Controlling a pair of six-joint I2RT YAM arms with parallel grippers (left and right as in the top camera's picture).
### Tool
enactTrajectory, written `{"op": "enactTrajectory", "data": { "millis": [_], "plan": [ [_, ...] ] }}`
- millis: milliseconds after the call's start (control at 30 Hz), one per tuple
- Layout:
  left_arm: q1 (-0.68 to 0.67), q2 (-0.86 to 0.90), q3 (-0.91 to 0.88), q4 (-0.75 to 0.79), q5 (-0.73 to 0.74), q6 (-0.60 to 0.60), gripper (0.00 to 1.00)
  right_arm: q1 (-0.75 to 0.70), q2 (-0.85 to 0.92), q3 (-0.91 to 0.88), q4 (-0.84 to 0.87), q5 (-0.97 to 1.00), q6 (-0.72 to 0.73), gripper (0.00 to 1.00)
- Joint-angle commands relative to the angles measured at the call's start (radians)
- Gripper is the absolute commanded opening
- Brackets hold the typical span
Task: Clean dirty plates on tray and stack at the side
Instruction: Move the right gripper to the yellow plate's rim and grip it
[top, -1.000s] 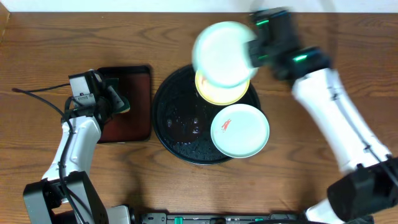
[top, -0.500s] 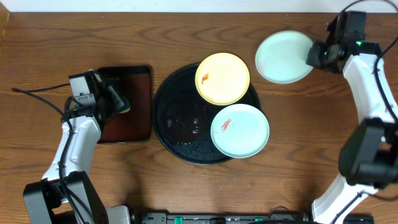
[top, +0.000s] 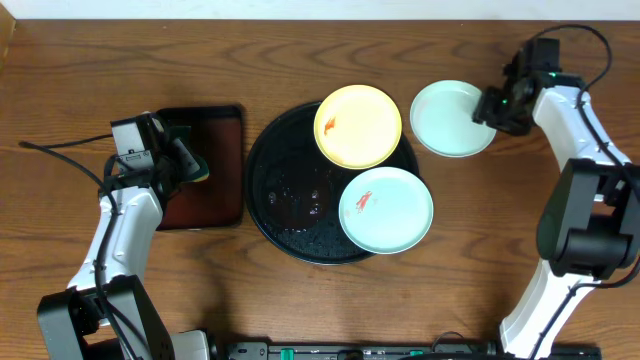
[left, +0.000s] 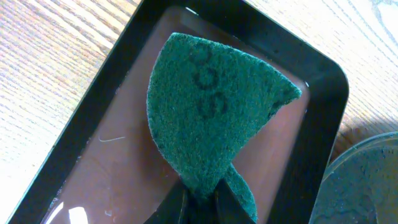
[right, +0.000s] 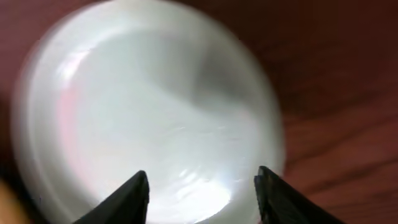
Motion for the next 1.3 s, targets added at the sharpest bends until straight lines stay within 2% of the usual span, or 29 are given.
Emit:
{"op": "enactTrajectory", "data": {
  "millis": [0,167,400,733,767,867,933,1000,1067,1167,1267],
  "plan": [
    [0.004,-0.003,0.001,0.000,-0.001,-0.002,0.07,0.106,-0.134,0.007,0.022,-0.076,-0.010,0.58],
    [0.004,-0.003,0.001,0.000,-0.001,-0.002,0.08,0.279,-0.143,0.005,0.095,-0.036,-0.006,0.70],
    [0.004,-0.003,0.001,-0.002,-0.001,-0.002,0.07,0.433,-0.016,0.005,0.084,0.232,0.108,0.65],
    [0.004,-0.003,0.001,-0.004,-0.001,-0.002,0.07,0.464,0.037,0.005,0.089,0.352,0.100,0.62],
    [0.004,-0.003,0.001,-0.004,-0.001,-0.002,0.07,0.462,0.037,0.005,0.093,0.350,0.087,0.59],
    [0.004,-0.003,0.001,-0.004,-0.001,-0.002,0.07,0.459,0.040,0.005,0.101,0.337,0.075,0.38],
    [0.004,-0.003,0.001,-0.004,-0.001,-0.002,0.07,0.459,0.047,0.005,0.107,0.322,0.074,0.35],
    [0.004,-0.003,0.001,-0.004,-0.001,-0.002,0.08,0.459,0.059,0.005,0.112,0.306,0.072,0.40],
    [0.004,-0.003,0.001,-0.004,-0.001,-0.002,0.08,0.459,0.069,0.005,0.113,0.306,0.072,0.35],
    [0.004,-0.003,0.001,-0.004,-0.001,-0.002,0.07,0.459,0.070,0.005,0.112,0.306,0.072,0.01],
    [0.004,-0.003,0.001,-0.004,-0.001,-0.002,0.07,0.459,0.059,0.016,0.108,0.304,0.072,0.01]
  ]
}}
